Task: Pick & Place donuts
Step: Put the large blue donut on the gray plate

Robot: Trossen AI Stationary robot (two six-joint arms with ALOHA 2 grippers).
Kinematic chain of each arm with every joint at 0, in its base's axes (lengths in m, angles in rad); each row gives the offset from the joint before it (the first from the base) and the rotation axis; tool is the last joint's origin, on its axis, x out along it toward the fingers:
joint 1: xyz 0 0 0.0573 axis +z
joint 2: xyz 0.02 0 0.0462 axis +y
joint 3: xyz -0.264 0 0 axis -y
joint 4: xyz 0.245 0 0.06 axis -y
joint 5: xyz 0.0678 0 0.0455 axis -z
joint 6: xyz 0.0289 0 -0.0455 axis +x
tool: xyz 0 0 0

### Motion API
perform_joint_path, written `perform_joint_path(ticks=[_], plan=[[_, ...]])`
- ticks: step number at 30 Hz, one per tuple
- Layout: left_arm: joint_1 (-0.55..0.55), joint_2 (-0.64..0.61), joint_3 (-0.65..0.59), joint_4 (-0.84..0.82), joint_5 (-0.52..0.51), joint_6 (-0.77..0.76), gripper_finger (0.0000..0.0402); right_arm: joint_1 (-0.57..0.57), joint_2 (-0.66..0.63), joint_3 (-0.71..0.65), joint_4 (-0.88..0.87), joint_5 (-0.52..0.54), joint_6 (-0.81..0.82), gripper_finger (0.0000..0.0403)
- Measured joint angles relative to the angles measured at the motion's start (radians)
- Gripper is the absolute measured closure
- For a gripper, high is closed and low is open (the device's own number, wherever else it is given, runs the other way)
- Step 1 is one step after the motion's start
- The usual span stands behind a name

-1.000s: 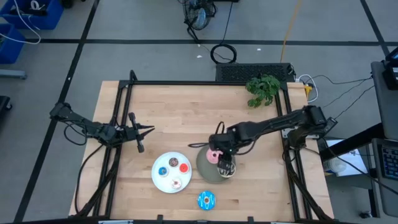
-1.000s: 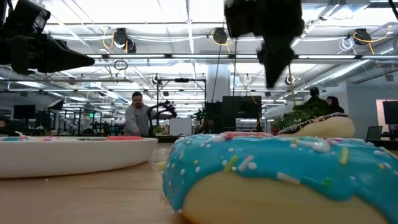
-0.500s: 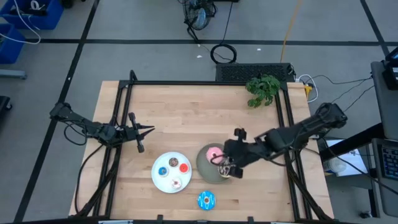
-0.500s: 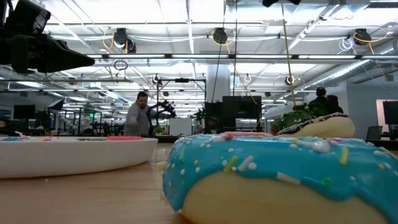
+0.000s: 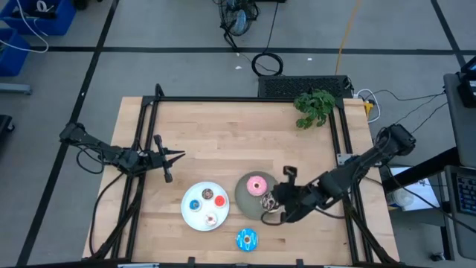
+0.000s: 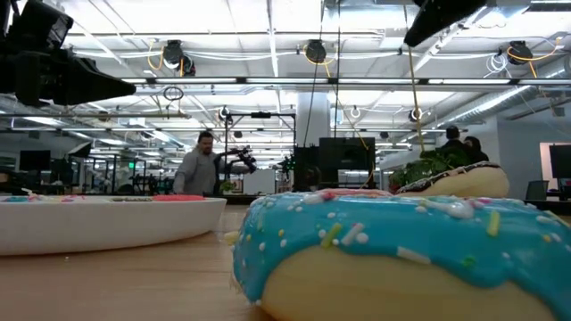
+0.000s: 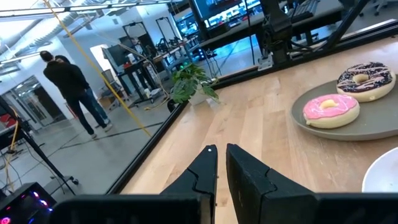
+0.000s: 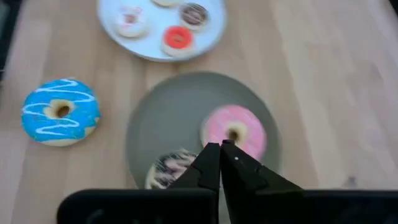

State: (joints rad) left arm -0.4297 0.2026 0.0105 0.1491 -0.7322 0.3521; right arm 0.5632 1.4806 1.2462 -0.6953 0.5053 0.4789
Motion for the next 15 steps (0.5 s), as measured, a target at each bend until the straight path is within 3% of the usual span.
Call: perform_joint_path(ticks=[7,15], plan=[[0.0,0.0,0.0,0.0,0.0,0.001,0.036,0.023,-0.001,-0.21,0.441,-0.027,-0.133,0.0401],[0.0,0.0,0.0,-0.003,0.0,0.0,0.036,0.02,-0.001,-0.359,0.726,0.0,-0.15,0.04]])
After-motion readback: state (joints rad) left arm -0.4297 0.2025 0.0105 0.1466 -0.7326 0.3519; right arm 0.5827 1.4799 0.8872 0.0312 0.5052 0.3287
